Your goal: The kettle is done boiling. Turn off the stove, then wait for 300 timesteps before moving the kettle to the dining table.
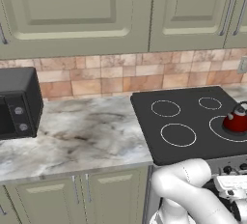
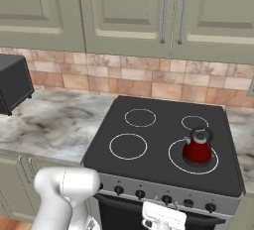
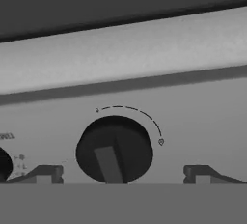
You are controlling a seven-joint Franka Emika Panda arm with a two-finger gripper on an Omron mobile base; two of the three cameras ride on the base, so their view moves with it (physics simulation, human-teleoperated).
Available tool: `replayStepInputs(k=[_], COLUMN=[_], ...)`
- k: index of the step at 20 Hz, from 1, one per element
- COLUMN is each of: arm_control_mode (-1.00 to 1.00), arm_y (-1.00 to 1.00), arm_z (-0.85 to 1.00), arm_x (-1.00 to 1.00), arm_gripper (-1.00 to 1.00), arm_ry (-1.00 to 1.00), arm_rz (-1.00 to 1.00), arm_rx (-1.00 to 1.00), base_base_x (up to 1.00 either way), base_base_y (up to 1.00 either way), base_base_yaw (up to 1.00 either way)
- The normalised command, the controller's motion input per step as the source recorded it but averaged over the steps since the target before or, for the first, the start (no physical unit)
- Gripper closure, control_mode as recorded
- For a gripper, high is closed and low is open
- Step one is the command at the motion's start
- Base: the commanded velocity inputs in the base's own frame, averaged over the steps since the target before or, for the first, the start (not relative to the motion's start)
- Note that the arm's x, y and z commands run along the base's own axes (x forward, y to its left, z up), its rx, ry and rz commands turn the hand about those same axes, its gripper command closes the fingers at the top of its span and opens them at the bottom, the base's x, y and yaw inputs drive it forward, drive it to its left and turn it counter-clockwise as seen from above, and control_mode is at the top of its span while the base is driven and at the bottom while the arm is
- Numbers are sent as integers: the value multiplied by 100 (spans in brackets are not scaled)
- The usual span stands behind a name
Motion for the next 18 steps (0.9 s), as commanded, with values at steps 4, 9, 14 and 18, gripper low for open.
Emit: replayStepInputs(k=[4, 9, 14, 18], arm_control_mode=[-100, -100, -100, -100], arm_y=[-9, -4, 0, -1], arm_z=[0, 1, 20, 33], arm_x=[-34, -49, -49, -38], arm_gripper=[-100, -100, -100, -100], arm_ry=[0, -5, -6, -1], arm_rz=[0, 0, 0, 0], arm_rx=[-7, -3, -4, -10], base_base_x=[0, 0, 0, 0], base_base_y=[0, 0, 0, 0], base_base_yaw=[0, 0, 0, 0])
